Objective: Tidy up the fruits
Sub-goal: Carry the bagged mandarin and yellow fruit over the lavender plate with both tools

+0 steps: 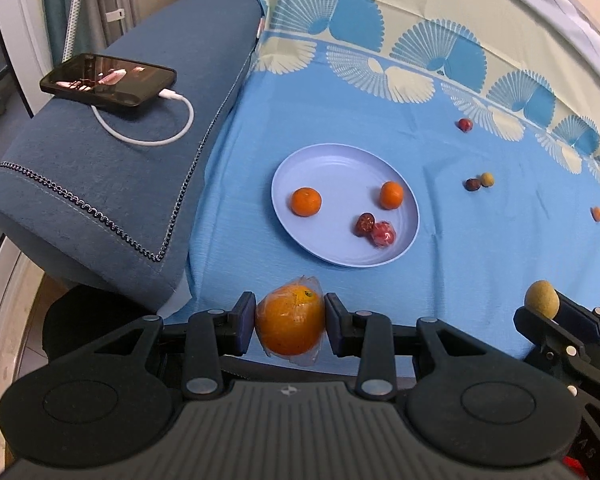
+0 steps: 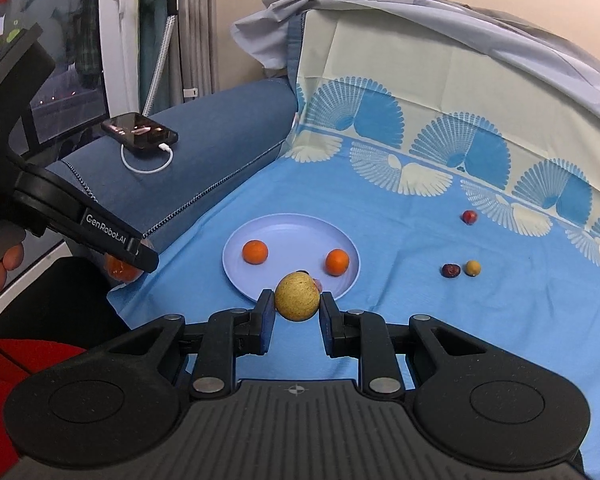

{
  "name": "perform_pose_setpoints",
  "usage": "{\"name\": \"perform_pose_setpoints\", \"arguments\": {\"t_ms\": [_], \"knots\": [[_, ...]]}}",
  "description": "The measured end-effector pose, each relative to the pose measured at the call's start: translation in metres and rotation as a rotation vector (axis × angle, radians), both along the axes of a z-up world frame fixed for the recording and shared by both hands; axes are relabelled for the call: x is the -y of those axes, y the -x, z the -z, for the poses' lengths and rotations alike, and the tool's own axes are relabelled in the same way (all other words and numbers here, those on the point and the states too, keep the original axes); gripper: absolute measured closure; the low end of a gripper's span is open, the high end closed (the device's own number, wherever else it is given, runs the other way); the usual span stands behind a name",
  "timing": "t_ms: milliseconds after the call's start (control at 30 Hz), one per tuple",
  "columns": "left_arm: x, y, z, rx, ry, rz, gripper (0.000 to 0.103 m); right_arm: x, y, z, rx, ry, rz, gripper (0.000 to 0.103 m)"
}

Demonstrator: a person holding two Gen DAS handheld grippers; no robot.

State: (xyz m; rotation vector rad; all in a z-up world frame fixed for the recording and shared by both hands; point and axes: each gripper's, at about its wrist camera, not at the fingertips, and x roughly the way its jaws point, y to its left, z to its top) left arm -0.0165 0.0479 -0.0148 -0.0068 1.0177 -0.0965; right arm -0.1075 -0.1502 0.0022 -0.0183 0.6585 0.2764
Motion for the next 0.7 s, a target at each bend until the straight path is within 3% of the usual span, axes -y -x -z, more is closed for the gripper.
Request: {"name": "perform_pose_setpoints", "arguments": {"t_ms": [700], "knots": [[-0.004,-0.036,0.012,-0.027,-0.005,0.011,0.062,-0.008,-0.033,0.015,-0.078,0.014,-0.013,0.078]]}}
